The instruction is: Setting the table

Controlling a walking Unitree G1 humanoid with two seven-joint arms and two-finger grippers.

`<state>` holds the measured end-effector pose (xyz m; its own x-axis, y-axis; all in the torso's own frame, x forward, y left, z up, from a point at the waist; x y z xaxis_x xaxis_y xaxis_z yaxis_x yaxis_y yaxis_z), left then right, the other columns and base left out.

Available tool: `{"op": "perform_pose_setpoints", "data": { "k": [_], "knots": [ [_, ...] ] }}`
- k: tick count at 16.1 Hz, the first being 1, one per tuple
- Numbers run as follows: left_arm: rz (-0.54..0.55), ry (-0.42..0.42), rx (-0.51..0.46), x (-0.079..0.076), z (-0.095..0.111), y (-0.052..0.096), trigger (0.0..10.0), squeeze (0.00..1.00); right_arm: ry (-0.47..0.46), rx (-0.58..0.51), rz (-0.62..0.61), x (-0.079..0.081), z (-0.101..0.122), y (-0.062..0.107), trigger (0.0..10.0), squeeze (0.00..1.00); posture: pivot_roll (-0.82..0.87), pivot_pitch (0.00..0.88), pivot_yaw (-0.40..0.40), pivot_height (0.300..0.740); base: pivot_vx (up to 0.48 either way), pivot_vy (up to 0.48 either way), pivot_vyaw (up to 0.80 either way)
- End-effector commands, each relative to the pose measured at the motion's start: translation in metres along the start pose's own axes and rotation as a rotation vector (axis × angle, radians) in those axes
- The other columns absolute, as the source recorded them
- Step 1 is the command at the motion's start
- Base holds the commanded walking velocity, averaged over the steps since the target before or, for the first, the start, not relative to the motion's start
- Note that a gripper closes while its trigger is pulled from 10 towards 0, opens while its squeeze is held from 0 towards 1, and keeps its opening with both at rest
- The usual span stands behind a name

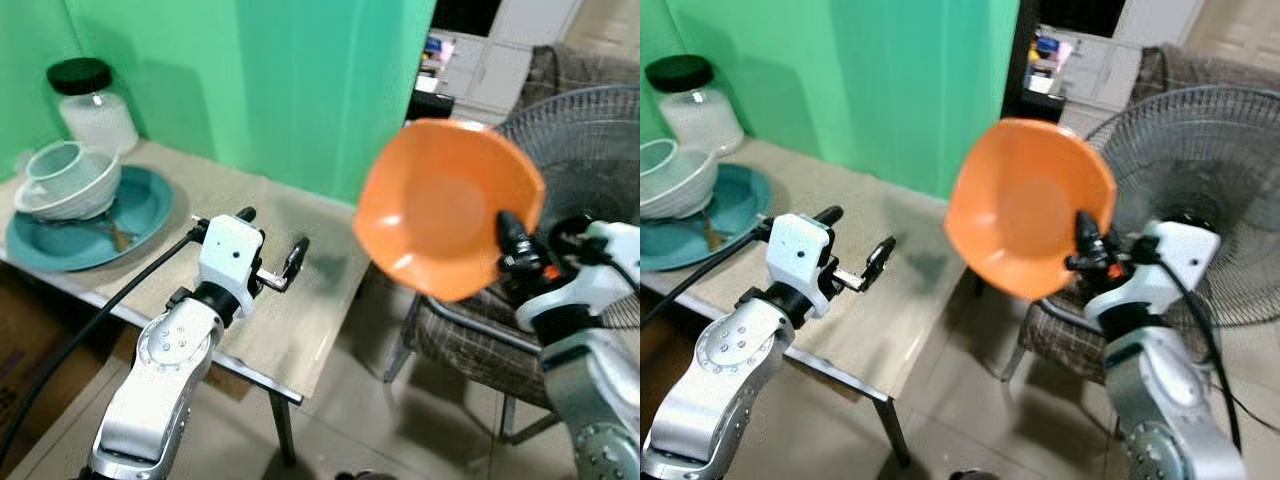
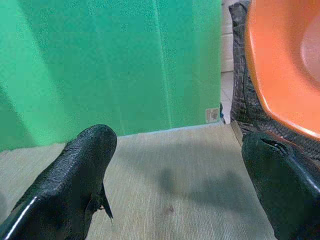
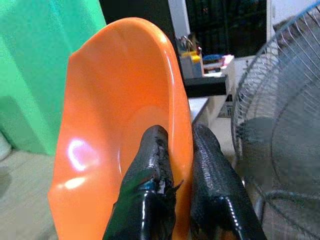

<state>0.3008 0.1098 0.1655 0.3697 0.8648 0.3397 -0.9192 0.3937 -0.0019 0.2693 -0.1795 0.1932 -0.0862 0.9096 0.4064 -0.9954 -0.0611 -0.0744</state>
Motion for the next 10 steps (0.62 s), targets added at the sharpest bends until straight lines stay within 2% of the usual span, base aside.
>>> {"op": "perform_pose_setpoints", "data": {
  "k": [1, 3, 5, 6, 10],
  "knots": [
    [0.046, -0.007, 0.013, 0.007, -0.002, -0.002, 10.0, 0.00, 0.019, -0.025, -0.014, -0.003, 0.003, 0.001, 10.0, 0.00, -0.02, 0.000, -0.034, 0.740, 0.000, 0.000, -0.79],
    [0.085, -0.037, 0.006, 0.012, -0.001, 0.000, 10.0, 0.00, 0.016, -0.020, 0.002, 0.000, -0.001, -0.001, 10.0, 0.00, -0.01, 0.000, -0.036, 0.740, 0.000, 0.000, -0.79],
    [0.117, -0.032, 0.018, 0.016, -0.006, 0.001, 10.0, 0.00, 0.022, -0.017, 0.010, 0.003, -0.005, -0.003, 10.0, 0.00, -0.01, 0.000, -0.024, 0.740, 0.000, 0.000, -0.79],
    [0.097, -0.001, 0.016, 0.012, -0.004, 0.002, 10.0, 0.00, 0.011, -0.013, 0.028, 0.007, -0.005, -0.001, 10.0, 0.00, -0.01, 0.000, -0.034, 0.740, 0.000, 0.000, -0.80],
    [0.095, -0.016, 0.030, 0.010, -0.008, 0.001, 10.0, 0.00, 0.004, 0.015, 0.021, 0.005, -0.012, 0.002, 10.0, 0.00, -0.01, 0.000, -0.031, 0.740, 0.000, 0.000, -0.80]
  ]
}}
Point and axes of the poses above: a point about 5 cm out from each wrist's last joint towards the gripper, its own y axis pointing back from the gripper into the wrist, its own z axis along the axis of the wrist's last joint, x = y × z, the point moved 5 cm from there along -y, pointing out of the wrist towards the gripper, and after that the axes turned 8 degrees about -y, right-handed, at the moved point
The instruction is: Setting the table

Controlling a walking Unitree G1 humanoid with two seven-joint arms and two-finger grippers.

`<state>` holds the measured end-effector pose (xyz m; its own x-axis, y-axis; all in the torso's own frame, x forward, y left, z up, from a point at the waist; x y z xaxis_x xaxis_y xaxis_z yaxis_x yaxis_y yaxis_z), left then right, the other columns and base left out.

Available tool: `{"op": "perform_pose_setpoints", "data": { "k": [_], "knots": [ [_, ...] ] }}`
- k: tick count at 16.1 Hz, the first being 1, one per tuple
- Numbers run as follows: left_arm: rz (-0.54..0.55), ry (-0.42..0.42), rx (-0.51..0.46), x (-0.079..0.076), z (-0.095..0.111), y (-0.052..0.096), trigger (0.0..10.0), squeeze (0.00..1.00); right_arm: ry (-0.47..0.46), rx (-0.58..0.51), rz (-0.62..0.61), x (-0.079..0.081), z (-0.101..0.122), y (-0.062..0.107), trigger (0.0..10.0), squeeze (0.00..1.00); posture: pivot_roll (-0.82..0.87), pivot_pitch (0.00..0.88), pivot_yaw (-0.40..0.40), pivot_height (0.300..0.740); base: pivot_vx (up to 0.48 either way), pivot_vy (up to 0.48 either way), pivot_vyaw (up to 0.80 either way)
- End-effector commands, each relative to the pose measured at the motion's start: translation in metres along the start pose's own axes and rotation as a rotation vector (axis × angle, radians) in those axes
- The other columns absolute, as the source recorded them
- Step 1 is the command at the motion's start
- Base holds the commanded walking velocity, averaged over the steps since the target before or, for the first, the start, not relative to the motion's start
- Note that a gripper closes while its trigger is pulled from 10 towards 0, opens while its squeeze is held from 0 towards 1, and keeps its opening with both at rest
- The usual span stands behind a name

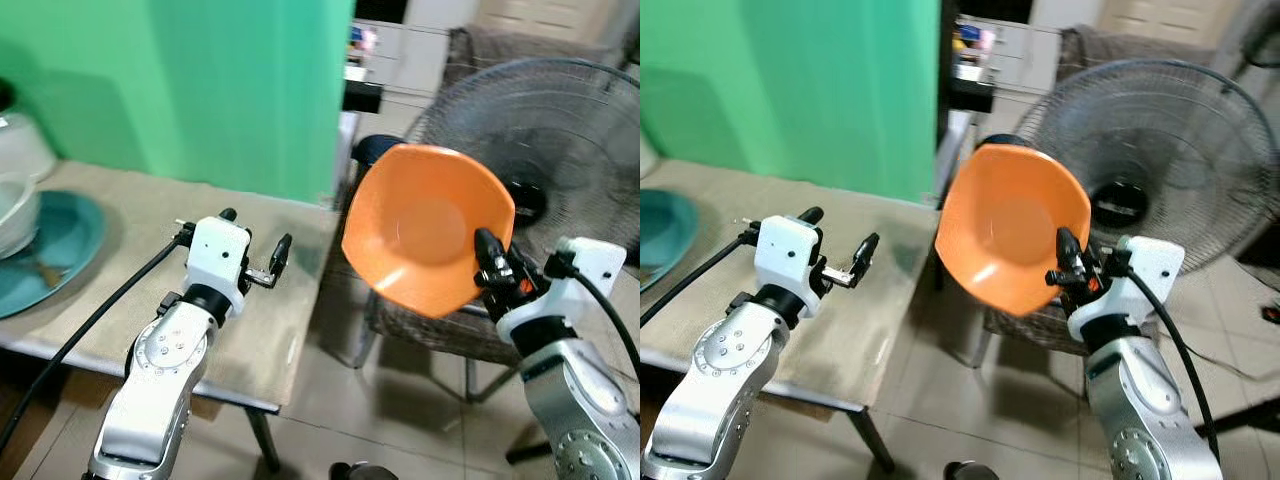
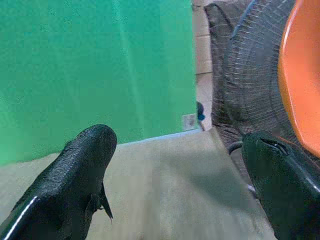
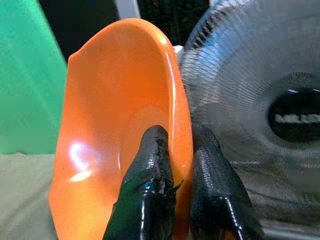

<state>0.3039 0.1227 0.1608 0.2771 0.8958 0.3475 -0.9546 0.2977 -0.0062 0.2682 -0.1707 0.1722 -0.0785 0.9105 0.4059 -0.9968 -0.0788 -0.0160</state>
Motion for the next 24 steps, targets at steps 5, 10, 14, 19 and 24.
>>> {"op": "perform_pose_setpoints", "data": {
  "k": [5, 10, 14, 19, 24],
  "knots": [
    [0.017, -0.002, -0.041, -0.003, 0.011, -0.007, 10.0, 0.00, 0.060, -0.038, 0.038, 0.006, 0.012, -0.002, 10.0, 0.00, -0.03, 0.000, -0.062, 0.740, 0.000, 0.000, -0.80],
    [0.093, -0.002, -0.035, 0.011, 0.008, -0.007, 10.0, 0.00, 0.069, -0.053, 0.066, 0.011, 0.016, -0.009, 10.0, 0.00, -0.01, 0.000, -0.072, 0.740, 0.000, 0.000, -0.80],
    [0.101, 0.011, -0.042, 0.013, 0.009, -0.007, 10.0, 0.00, 0.074, -0.053, 0.067, 0.011, 0.014, -0.012, 10.0, 0.00, -0.01, 0.000, -0.077, 0.740, 0.000, 0.000, -0.80],
    [0.094, -0.001, -0.049, 0.011, 0.011, -0.007, 10.0, 0.00, 0.079, -0.047, 0.078, 0.013, 0.013, -0.014, 10.0, 0.00, 0.00, 0.000, -0.086, 0.740, 0.000, 0.000, -0.80],
    [0.074, 0.006, -0.053, 0.007, 0.011, -0.006, 10.0, 0.00, 0.081, -0.039, 0.086, 0.014, 0.010, -0.015, 10.0, 0.00, 0.01, 0.000, -0.091, 0.740, 0.000, 0.000, -0.80]
  ]
}}
Point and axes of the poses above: a point about 5 cm out from each wrist's last joint towards the gripper, its own y axis pointing back from the gripper into the wrist, its own z axis along the axis of the wrist's last joint, x = y × z, the point moved 5 cm from there along -y, pointing out of the wrist towards the gripper, and after that the axes turned 8 degrees about -y, right-handed, at the moved point
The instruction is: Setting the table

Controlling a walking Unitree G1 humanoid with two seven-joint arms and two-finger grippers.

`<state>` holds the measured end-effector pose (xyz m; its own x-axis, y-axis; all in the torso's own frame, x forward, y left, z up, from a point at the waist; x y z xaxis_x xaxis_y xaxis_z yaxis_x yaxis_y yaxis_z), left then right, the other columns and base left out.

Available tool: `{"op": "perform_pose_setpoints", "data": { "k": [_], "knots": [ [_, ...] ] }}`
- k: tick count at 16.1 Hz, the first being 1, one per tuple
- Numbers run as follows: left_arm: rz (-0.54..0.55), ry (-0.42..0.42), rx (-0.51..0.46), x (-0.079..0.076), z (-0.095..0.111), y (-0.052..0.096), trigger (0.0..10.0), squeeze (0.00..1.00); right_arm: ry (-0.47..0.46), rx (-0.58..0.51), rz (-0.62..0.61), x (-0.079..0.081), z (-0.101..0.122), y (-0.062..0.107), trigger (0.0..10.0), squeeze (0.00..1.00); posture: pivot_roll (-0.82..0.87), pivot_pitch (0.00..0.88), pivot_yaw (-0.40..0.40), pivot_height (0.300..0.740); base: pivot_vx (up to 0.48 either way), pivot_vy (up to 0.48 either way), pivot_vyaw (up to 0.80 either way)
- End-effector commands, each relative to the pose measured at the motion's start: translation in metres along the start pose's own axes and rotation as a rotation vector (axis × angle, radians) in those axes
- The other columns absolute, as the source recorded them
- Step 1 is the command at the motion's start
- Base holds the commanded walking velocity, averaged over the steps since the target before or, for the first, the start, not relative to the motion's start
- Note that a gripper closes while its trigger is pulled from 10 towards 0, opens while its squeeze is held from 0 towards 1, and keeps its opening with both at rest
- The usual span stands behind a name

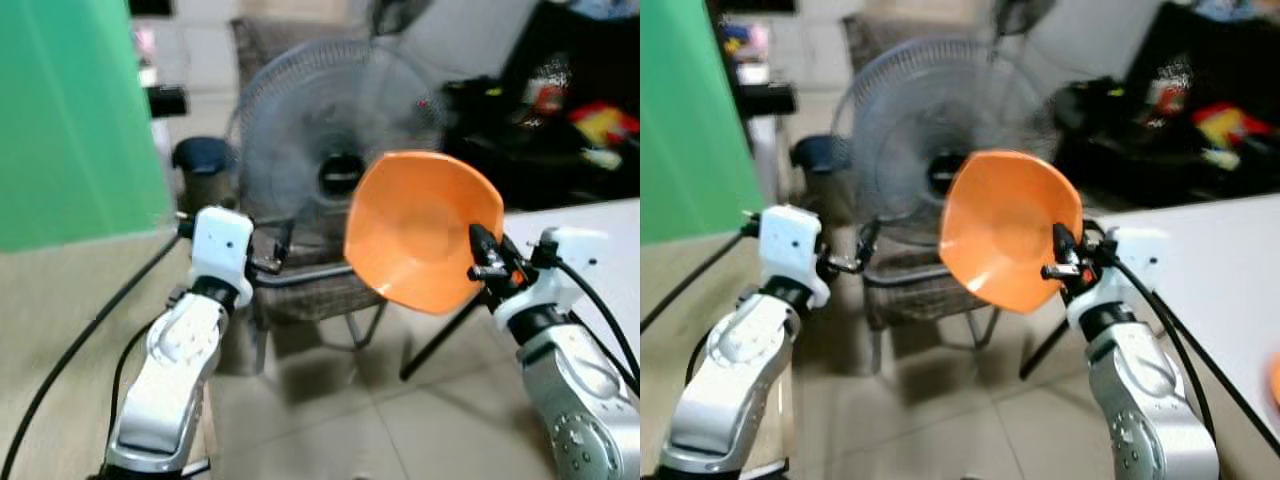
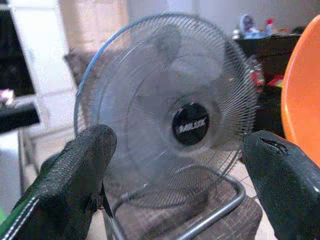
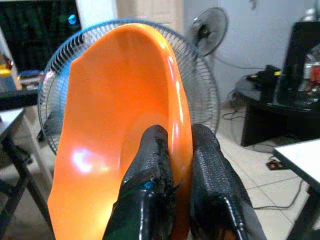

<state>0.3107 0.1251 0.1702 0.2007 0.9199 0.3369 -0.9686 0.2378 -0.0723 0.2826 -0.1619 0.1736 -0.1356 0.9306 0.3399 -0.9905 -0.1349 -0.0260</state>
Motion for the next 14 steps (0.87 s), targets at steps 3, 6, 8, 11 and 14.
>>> {"op": "perform_pose_setpoints", "data": {
  "k": [3, 6, 8, 11, 14],
  "knots": [
    [0.013, 0.004, -0.003, 0.0031, 0.0021, -0.0010, 10.0, 0.00, 0.015, -0.049, 0.023, 0.0050, 0.0124, 0.0017, 10.0, 0.00, 0.00, 0.000, -0.086, 0.740, 0.000, 0.000, -0.80],
    [0.021, 0.008, 0.018, 0.0052, -0.0016, -0.0013, 10.0, 0.00, 0.019, -0.048, 0.011, 0.0028, 0.0122, 0.0019, 10.0, 0.00, 0.00, 0.000, -0.085, 0.740, 0.000, 0.000, -0.80],
    [0.025, 0.011, 0.016, 0.0056, -0.0014, -0.0014, 10.0, 0.00, 0.020, -0.048, 0.006, 0.0019, 0.0121, 0.0021, 10.0, 0.00, 0.00, 0.000, -0.081, 0.740, 0.000, 0.000, -0.80],
    [0.044, 0.018, 0.017, 0.0086, -0.0007, -0.0026, 10.0, 0.00, 0.023, -0.043, 0.001, 0.0014, 0.0114, 0.0032, 10.0, 0.00, -0.01, 0.000, -0.077, 0.740, 0.000, 0.000, -0.80],
    [0.047, 0.025, 0.010, 0.0095, 0.0008, -0.0041, 10.0, 0.00, 0.024, -0.035, 0.005, 0.0020, 0.0104, 0.0034, 10.0, 0.00, -0.01, 0.000, -0.077, 0.740, 0.000, 0.000, -0.80]
  ]
}}
Point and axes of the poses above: a point about 5 cm out from each wrist's last joint towards the gripper, its own y axis pointing back from the gripper into the wrist, its own z axis along the axis of the wrist's last joint, x = y × z, the point moved 5 cm from there along -y, pointing out of the wrist towards the gripper, and after that the axes turned 8 degrees about -y, right-handed, at the moved point
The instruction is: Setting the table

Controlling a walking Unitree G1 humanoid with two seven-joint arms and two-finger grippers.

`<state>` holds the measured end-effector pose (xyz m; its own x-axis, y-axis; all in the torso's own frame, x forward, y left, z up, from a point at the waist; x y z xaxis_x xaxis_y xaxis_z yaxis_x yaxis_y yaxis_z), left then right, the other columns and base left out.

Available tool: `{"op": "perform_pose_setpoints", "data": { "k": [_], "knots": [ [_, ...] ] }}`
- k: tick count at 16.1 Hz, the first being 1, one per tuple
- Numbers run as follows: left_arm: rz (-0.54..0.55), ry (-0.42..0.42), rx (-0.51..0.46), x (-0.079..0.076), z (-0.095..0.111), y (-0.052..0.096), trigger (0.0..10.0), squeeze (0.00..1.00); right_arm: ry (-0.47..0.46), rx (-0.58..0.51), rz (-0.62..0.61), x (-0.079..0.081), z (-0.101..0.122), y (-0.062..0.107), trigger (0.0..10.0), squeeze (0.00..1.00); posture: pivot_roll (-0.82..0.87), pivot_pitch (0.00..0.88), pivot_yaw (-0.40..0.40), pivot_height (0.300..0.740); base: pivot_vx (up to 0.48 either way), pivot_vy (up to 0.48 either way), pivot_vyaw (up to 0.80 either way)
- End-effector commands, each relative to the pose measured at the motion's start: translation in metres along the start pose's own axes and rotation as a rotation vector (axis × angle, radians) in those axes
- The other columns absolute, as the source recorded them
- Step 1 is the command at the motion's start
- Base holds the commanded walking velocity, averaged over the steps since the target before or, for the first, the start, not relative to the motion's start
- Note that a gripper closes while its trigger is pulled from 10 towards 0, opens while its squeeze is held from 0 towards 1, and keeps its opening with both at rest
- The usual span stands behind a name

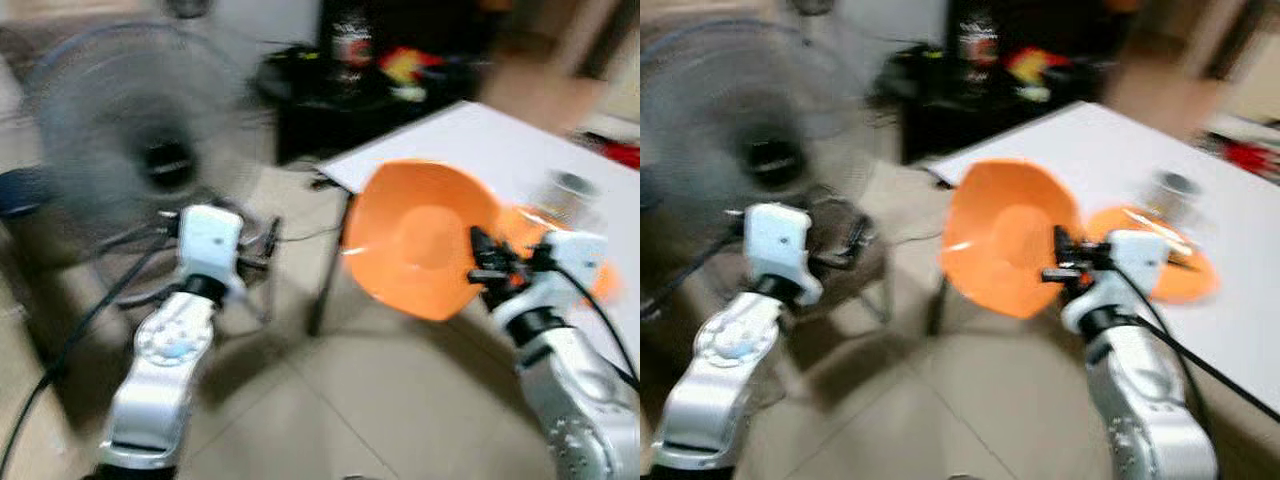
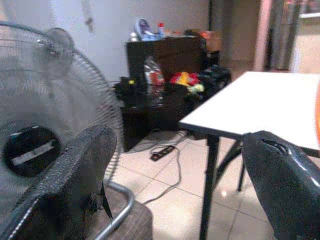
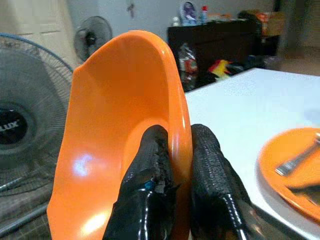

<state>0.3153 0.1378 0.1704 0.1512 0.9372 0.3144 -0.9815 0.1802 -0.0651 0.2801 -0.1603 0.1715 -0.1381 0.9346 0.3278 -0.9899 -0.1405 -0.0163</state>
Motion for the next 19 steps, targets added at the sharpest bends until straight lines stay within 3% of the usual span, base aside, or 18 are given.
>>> {"op": "perform_pose_setpoints", "data": {
  "k": [1, 8, 19],
  "knots": [
    [-0.013, 0.002, -0.018, -0.0037, 0.0055, -0.0024, 10.0, 0.00, 0.011, -0.045, 0.005, 0.0013, 0.0126, 0.0012, 10.0, 0.00, -0.01, 0.000, -0.076, 0.740, 0.000, 0.000, -0.80],
    [-0.031, 0.013, -0.026, -0.0049, 0.0071, -0.0029, 10.0, 0.00, 0.013, -0.031, -0.027, -0.0035, 0.0094, 0.0016, 10.0, 0.00, -0.01, 0.000, -0.075, 0.740, 0.043, 0.000, -0.75],
    [-0.047, 0.011, -0.034, -0.0063, 0.0079, -0.0060, 10.0, 0.00, 0.032, -0.044, -0.041, -0.0057, 0.0135, 0.0010, 10.0, 0.00, -0.02, 0.000, -0.070, 0.740, 0.355, 0.000, 0.00]
  ]
}}
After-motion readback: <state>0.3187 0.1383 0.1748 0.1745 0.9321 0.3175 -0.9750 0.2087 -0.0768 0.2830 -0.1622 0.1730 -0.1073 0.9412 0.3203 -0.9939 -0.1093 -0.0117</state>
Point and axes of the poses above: a point about 5 cm out from each wrist's last joint towards the gripper, its own y axis pointing back from the gripper into the wrist, its own z axis along the axis of the wrist's last joint, x = y × z, the point moved 5 cm from there along -y, pointing out of the wrist towards the gripper, and after that the axes turned 8 degrees about -y, right-handed, at the moved point
